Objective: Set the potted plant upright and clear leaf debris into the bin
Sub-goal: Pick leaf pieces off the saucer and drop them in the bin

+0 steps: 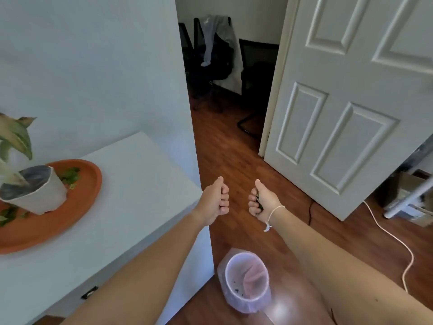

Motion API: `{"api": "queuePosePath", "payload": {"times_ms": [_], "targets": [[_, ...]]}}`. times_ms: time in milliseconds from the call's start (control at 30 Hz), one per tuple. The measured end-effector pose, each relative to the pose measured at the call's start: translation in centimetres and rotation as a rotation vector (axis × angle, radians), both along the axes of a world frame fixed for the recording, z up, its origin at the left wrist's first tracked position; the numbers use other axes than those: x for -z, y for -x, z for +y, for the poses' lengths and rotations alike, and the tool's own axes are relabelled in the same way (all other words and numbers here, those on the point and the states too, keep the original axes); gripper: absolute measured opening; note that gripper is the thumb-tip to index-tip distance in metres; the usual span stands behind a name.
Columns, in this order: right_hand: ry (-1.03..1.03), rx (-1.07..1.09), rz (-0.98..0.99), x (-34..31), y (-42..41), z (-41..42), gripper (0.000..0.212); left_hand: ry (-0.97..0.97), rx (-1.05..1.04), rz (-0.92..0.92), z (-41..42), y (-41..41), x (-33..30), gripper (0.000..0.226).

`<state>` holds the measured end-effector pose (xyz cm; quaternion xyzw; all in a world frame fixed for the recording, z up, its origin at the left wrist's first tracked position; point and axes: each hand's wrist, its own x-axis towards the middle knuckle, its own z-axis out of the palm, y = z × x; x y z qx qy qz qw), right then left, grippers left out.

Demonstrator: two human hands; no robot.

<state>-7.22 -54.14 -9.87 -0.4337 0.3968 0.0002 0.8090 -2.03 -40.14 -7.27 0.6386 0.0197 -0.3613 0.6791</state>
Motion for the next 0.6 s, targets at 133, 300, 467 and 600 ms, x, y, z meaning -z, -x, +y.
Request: {"api": "queuePosePath", "payload": {"times_ms": [133,300,467,600], "targets": [[-0.088,0.052,0.049,3.2,1.6,-3.0,0.043,0.025,-0.048,0.17,-3.3,1.2,2.5,0.031],[-0.152,0.14,0.16,8.3,3.7,-4.4,0.034,-0.034,-0.078,0.351,-5.4,2.2,7.0,0.026],[-0.219,0.264,0.28,15.5,5.1,-3.6,0.028,-0.12,-0.089,0.492,-6.6,2.2,14.7,0.026],[-0.274,0.368,0.433,22.9,5.5,-2.3,0.01,-0.201,-0.091,0.582,-6.8,1.9,22.8,0.022]]}}
